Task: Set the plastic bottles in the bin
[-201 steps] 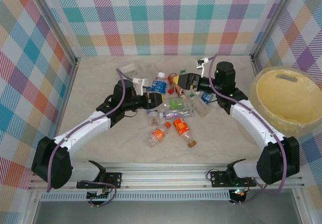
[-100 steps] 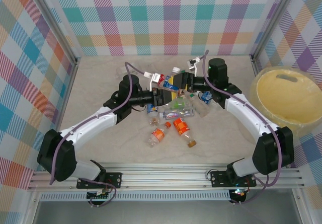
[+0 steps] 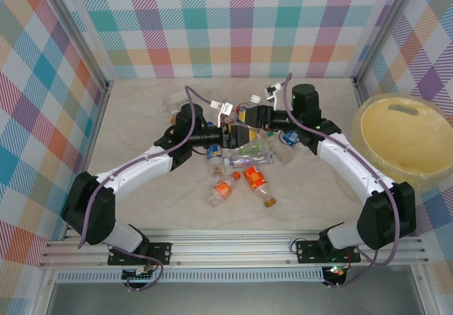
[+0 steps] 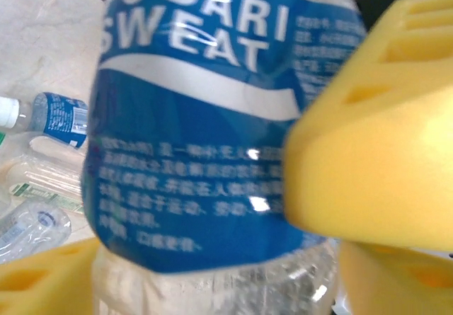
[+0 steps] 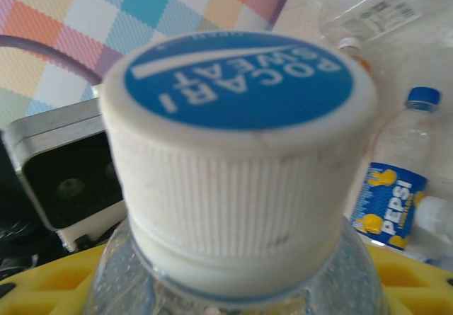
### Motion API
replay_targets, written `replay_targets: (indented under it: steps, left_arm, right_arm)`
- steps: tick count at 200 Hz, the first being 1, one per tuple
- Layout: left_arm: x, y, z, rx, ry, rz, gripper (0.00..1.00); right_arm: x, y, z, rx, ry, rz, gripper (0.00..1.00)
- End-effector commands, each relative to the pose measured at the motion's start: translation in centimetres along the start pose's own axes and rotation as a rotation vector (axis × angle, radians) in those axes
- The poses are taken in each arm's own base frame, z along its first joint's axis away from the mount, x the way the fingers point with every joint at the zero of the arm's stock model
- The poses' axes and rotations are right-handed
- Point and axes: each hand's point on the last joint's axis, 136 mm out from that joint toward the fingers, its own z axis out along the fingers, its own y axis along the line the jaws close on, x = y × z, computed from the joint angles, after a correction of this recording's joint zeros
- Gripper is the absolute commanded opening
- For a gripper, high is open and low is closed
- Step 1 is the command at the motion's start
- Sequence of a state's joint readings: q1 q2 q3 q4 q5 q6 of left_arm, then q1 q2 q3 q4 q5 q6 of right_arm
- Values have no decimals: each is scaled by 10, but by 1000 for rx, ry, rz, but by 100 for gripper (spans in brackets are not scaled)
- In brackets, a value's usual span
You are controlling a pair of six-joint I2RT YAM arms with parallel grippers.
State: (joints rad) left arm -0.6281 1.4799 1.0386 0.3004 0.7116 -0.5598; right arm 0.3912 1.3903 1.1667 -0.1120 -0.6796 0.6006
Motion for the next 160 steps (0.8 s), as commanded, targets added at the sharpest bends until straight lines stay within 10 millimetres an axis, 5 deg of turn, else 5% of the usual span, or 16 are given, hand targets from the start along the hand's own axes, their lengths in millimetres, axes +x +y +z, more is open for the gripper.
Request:
replay_targets:
  steps: [1, 30, 55, 106, 136, 160]
  left_arm:
    - [-14, -33, -5, 83, -46, 90, 100]
    - [-20, -20, -13, -39, -79, 88, 100]
    - [-24, 11, -25, -240, -126, 61, 100]
    - [-18, 49, -44, -456, -161, 35, 100]
    - [-13, 55, -42, -469, -140, 20, 100]
    - [-12, 59, -44, -495, -140, 15, 100]
  right_arm:
    - [-32, 0, -37, 169, -118, -89, 56]
    - [-70, -13, -104, 484, -271, -208, 55]
    - [-98, -9, -179, 794, -425, -325, 55]
    - [-115, 16, -321, 1288, -649, -371, 50]
    - [-107, 0, -370, 1474, -673, -279, 51]
    - [-95, -32, -393, 1562, -639, -153, 51]
